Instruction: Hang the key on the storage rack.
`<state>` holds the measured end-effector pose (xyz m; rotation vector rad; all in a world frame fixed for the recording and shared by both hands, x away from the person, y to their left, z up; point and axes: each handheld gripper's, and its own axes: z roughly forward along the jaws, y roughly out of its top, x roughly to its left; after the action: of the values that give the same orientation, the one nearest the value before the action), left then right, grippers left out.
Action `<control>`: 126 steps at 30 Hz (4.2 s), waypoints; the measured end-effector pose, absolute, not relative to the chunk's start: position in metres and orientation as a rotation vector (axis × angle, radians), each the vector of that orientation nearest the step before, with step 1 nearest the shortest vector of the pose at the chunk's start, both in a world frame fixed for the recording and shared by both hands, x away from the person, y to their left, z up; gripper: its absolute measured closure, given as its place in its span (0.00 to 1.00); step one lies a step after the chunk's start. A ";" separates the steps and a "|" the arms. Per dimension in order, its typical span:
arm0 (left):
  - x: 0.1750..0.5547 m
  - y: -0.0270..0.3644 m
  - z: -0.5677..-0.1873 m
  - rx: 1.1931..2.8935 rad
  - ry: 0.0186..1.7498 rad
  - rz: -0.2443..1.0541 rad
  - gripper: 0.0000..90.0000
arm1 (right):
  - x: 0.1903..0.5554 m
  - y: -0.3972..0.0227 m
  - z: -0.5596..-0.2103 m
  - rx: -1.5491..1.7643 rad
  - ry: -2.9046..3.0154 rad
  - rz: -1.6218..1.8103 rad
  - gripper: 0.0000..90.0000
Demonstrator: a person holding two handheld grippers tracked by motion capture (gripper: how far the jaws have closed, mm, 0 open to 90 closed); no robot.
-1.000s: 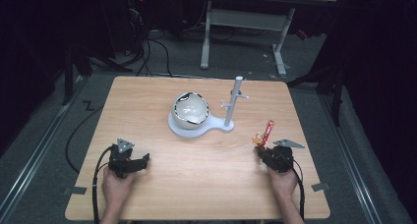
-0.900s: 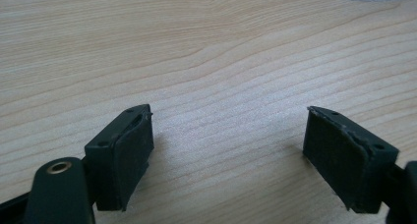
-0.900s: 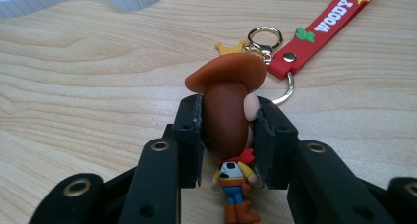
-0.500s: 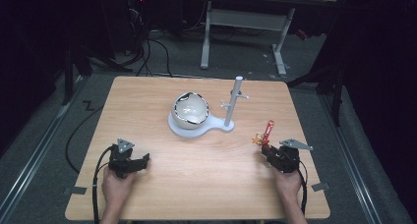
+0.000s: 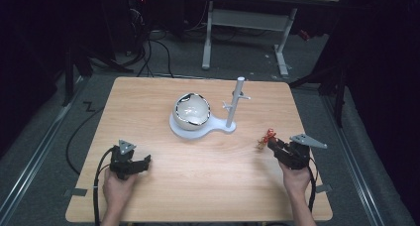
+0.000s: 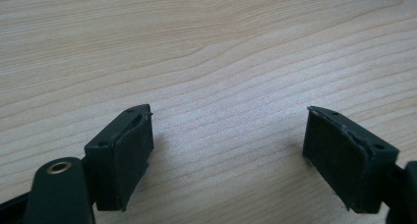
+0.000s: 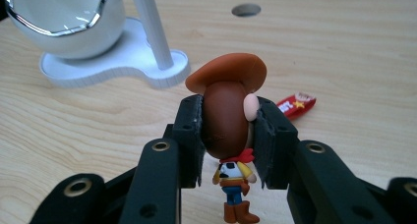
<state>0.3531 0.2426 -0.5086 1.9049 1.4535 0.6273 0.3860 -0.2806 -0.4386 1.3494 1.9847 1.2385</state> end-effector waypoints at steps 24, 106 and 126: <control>0.353 0.243 -0.509 1.907 1.453 0.628 0.22 | 0.376 -0.274 -0.389 1.200 1.956 1.326 0.75; 0.353 0.243 -0.509 1.902 1.452 0.623 0.22 | 0.436 -0.218 -0.312 1.067 1.997 1.384 0.75; 0.353 0.243 -0.509 1.896 1.454 0.626 0.22 | 0.445 -0.225 -0.327 1.134 1.988 1.376 0.75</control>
<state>0.3531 0.2426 -0.5089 1.8962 1.4541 0.6259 0.4447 -0.2252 -0.3265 1.1340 1.9882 1.3764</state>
